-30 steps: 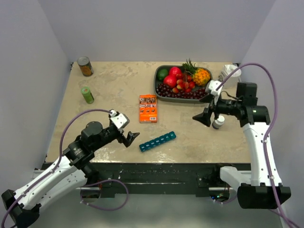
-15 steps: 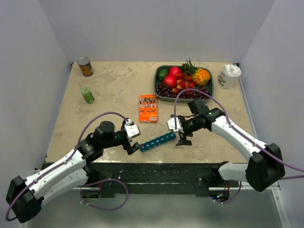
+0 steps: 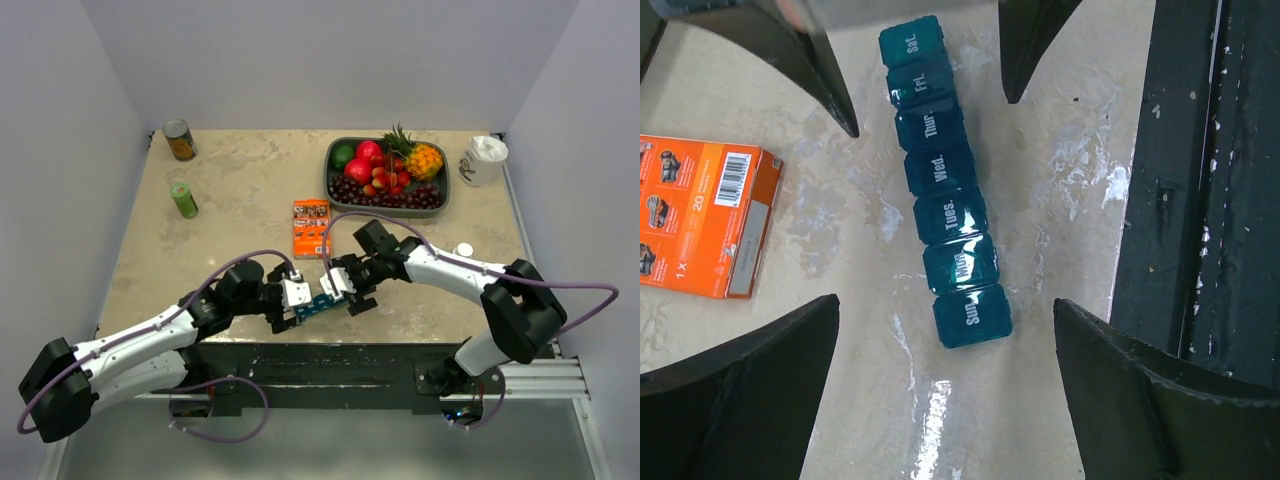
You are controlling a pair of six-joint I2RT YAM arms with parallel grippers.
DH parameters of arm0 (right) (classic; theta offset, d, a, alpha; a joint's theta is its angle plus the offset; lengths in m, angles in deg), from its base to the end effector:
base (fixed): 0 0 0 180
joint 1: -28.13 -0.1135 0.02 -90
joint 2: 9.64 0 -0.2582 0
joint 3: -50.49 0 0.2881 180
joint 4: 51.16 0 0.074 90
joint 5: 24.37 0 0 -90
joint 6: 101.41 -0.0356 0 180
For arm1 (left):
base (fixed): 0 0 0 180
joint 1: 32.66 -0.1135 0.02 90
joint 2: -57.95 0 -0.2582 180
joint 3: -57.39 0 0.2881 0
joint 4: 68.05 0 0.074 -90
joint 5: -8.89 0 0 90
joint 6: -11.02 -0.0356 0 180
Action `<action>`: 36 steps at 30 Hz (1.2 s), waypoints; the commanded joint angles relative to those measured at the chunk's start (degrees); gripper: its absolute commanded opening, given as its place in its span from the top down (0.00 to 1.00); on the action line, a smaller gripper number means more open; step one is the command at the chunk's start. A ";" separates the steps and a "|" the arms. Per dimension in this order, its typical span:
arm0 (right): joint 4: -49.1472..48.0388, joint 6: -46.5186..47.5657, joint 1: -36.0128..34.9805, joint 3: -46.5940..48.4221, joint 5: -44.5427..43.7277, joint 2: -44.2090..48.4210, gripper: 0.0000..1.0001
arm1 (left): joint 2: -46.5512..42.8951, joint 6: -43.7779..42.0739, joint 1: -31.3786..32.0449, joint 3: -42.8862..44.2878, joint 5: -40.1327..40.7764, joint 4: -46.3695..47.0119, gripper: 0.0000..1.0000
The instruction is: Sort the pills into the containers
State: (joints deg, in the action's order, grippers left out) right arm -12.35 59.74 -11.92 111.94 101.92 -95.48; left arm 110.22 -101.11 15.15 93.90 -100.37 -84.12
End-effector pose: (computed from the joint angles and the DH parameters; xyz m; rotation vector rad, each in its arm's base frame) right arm 0.2237 0.2156 0.1604 -2.1400 1.2323 0.6201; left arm 0.1462 -0.1788 0.1827 1.3953 1.6417 -0.6200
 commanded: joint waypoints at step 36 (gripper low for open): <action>2.48 -11.48 -4.24 7.08 2.11 -0.64 0.81 | 4.42 -0.29 2.37 1.17 -1.39 6.16 0.10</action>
State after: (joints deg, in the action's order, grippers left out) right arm -10.38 50.26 -16.16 117.15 100.13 -98.56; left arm 113.87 -102.99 17.16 92.37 -101.99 -81.17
